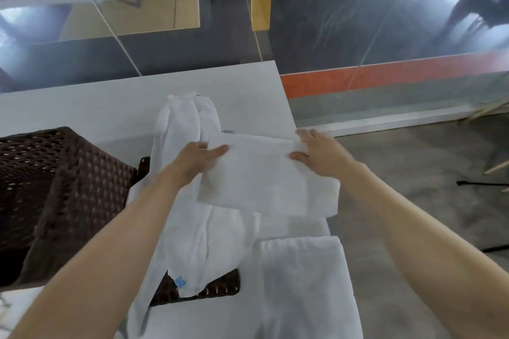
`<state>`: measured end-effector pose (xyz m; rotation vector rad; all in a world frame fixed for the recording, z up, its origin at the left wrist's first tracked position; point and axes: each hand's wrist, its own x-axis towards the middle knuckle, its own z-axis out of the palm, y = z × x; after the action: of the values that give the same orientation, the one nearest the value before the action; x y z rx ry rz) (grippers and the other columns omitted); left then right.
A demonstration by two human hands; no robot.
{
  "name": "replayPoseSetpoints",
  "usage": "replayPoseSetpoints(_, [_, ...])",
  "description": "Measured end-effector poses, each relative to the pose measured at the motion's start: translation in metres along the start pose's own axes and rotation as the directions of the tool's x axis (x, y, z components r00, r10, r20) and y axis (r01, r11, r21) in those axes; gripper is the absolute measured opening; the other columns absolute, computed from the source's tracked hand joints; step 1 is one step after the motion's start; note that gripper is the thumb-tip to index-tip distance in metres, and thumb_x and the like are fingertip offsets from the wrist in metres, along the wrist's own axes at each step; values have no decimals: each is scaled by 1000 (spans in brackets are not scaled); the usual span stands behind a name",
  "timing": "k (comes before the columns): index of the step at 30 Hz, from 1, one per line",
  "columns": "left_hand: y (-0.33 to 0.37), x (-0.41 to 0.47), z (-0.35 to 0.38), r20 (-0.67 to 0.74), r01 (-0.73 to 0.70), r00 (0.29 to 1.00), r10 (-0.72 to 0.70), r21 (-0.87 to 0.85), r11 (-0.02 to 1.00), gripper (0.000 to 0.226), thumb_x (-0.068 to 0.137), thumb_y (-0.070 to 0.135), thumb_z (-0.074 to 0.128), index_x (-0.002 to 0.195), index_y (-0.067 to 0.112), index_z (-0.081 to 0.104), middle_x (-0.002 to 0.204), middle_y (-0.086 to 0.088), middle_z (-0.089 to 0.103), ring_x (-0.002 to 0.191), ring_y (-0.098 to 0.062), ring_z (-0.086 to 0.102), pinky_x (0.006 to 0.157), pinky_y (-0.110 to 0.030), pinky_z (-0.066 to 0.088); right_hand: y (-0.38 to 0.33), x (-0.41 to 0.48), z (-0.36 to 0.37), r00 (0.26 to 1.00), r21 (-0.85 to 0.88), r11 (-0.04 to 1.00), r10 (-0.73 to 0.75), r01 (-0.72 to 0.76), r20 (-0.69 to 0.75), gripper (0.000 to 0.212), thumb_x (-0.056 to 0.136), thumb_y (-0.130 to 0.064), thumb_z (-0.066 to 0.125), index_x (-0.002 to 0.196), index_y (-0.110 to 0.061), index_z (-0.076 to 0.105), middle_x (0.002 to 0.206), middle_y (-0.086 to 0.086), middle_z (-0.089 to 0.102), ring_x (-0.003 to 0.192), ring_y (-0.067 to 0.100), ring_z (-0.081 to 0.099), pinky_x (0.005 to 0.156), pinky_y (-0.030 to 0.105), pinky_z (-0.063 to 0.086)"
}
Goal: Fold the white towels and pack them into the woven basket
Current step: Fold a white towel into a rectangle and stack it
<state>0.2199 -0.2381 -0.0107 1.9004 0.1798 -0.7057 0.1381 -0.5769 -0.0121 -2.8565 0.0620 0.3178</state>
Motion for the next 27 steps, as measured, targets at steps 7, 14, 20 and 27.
replayPoseSetpoints(7, [-64,79,35,-285,127,958,-17,372,919,66,94,57,69,132,3,66,126,-17,74,117,-39,71,102,-47,56,14,5,149,999,-57,998,-20,18,-48,68,106,-59,43,163,-24,30,168,10,30,160,34,18,125,62,24])
replayPoseSetpoints(14, [-67,71,27,-336,129,937,94,584,802,49,110,47,55,136,6,50,130,-19,67,119,-44,64,95,-50,51,-1,18,193,986,-89,995,-55,41,-155,78,106,-70,25,171,-28,11,179,5,-1,165,23,-7,131,55,6])
replayPoseSetpoints(20, [-7,68,46,-316,155,947,50,591,792,38,100,43,67,114,9,58,105,-7,68,86,-26,65,75,-38,49,0,19,196,981,-21,998,-70,67,-182,79,105,-69,31,170,-27,17,179,5,3,165,23,-5,131,55,7])
replayPoseSetpoints(27, [69,54,137,-44,27,999,-7,465,885,25,96,26,72,97,9,55,74,-9,72,65,-33,75,62,-38,61,4,7,133,866,865,489,475,-114,-155,42,114,-49,33,139,-32,62,136,-19,64,138,2,50,116,37,41])
